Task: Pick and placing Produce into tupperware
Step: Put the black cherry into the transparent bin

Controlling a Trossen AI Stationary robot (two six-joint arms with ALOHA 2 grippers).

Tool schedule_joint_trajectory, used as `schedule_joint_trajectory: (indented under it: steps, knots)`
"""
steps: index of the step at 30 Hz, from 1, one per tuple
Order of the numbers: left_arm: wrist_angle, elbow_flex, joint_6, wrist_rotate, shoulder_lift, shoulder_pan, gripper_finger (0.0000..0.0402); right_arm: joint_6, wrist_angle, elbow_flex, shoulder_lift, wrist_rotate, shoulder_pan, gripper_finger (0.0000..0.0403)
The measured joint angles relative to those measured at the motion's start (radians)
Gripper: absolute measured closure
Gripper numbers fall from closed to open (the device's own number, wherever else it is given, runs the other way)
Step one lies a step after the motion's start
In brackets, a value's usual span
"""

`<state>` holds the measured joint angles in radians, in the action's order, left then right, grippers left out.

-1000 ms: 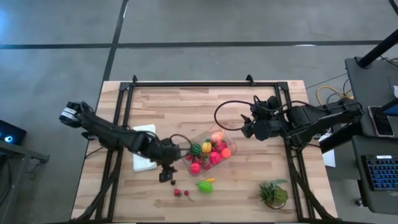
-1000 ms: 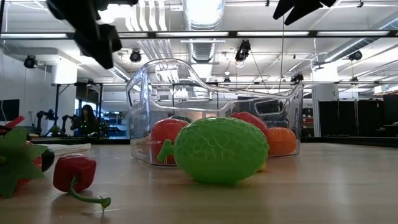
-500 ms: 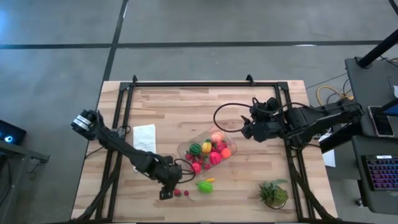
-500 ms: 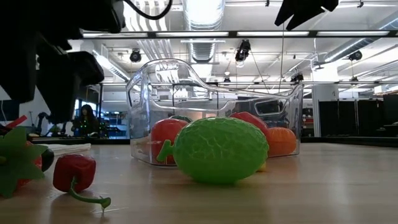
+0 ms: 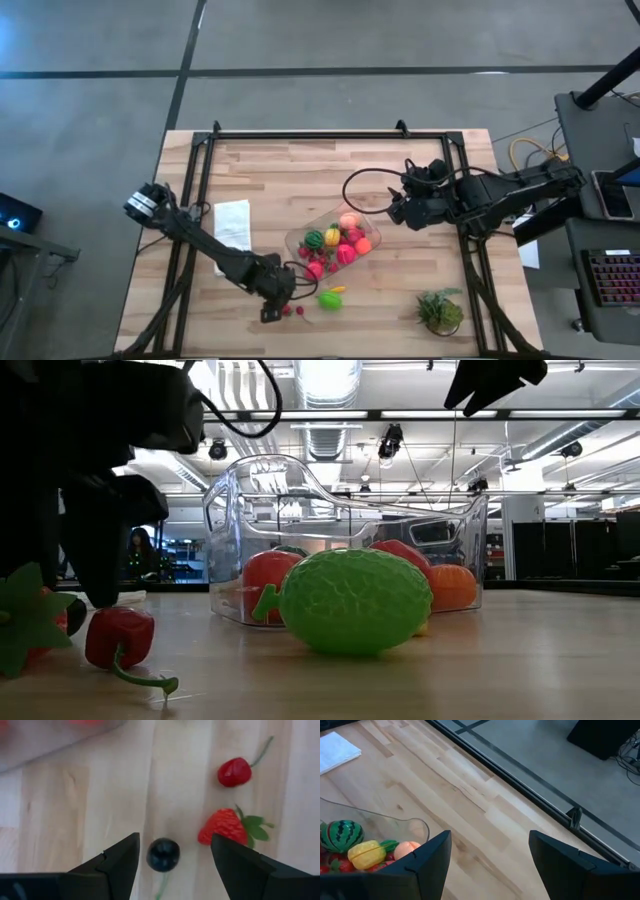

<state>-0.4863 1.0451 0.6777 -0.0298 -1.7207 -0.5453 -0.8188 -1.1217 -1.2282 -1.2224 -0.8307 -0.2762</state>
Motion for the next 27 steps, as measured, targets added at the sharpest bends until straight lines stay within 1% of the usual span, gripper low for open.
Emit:
schedule_joint_trajectory:
  steps: [6, 17, 27]
  knots:
    - [-0.002, -0.005, 0.001, -0.024, -0.022, 0.0, 0.0178, 0.0, 0.001, 0.0, 0.0, 0.0, 0.0, 0.0145]
    - [-0.002, -0.005, -0.002, -0.008, -0.027, -0.001, 0.0255, 0.0, 0.003, 0.0, 0.0, 0.0, 0.0, 0.0145]
    - [-0.002, -0.011, -0.002, -0.007, -0.027, -0.001, 0.0306, -0.001, 0.004, 0.0, 0.0, 0.0, 0.0, 0.0145]
